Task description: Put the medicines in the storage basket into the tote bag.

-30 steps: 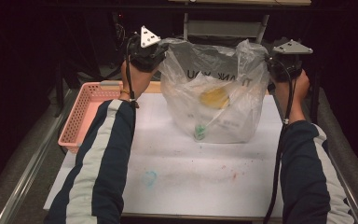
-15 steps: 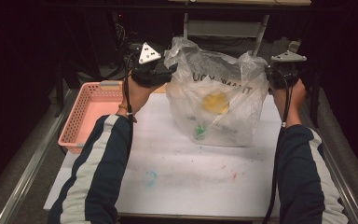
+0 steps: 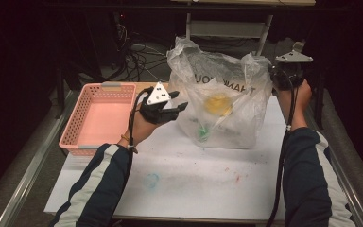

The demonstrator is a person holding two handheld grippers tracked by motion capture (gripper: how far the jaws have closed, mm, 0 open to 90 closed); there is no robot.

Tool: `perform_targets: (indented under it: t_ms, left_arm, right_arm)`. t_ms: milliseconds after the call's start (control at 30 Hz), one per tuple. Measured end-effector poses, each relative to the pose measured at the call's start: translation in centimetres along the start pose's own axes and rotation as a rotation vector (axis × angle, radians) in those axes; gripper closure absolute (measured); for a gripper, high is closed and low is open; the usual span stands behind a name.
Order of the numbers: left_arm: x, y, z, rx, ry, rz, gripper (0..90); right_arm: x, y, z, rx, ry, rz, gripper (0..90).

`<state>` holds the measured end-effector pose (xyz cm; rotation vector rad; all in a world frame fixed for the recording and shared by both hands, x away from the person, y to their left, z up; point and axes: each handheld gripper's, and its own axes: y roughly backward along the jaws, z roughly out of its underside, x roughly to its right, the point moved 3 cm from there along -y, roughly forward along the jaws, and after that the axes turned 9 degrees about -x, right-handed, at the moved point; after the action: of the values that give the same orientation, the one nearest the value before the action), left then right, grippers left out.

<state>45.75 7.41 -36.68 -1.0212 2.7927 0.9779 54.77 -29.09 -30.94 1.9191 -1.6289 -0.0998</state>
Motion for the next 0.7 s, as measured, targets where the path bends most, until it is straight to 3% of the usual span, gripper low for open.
perform_targets:
  t_ms: [33, 167, 267, 500, 700]
  left_arm:
    - [0.2, -0.3, 0.2, -0.016, -0.018, -0.003, 50.9]
    - [0.3, -1.2, 0.5, -0.044, -0.01, 0.0, 59.5]
    - [0.5, -1.9, 0.8, -0.067, -0.01, 0.003, 63.9]
    - [0.8, -3.2, 1.1, -0.115, -0.024, -0.008, 82.1]
    - [0.6, -4.0, 0.9, -0.131, -0.029, -0.033, 87.3]
  right_arm:
    - [-0.1, 0.1, -0.1, 0.006, 0.003, -0.003, 90.0]
    - [-0.5, 0.6, -0.4, 0.021, 0.002, -0.028, 87.5]
    - [-0.9, 1.2, -0.7, 0.033, 0.012, -0.043, 80.7]
    - [-1.4, 2.9, -1.8, 0.091, 0.029, -0.018, 58.0]
    - [-1.5, 5.2, -3.4, 0.146, 0.021, -0.044, 51.2]
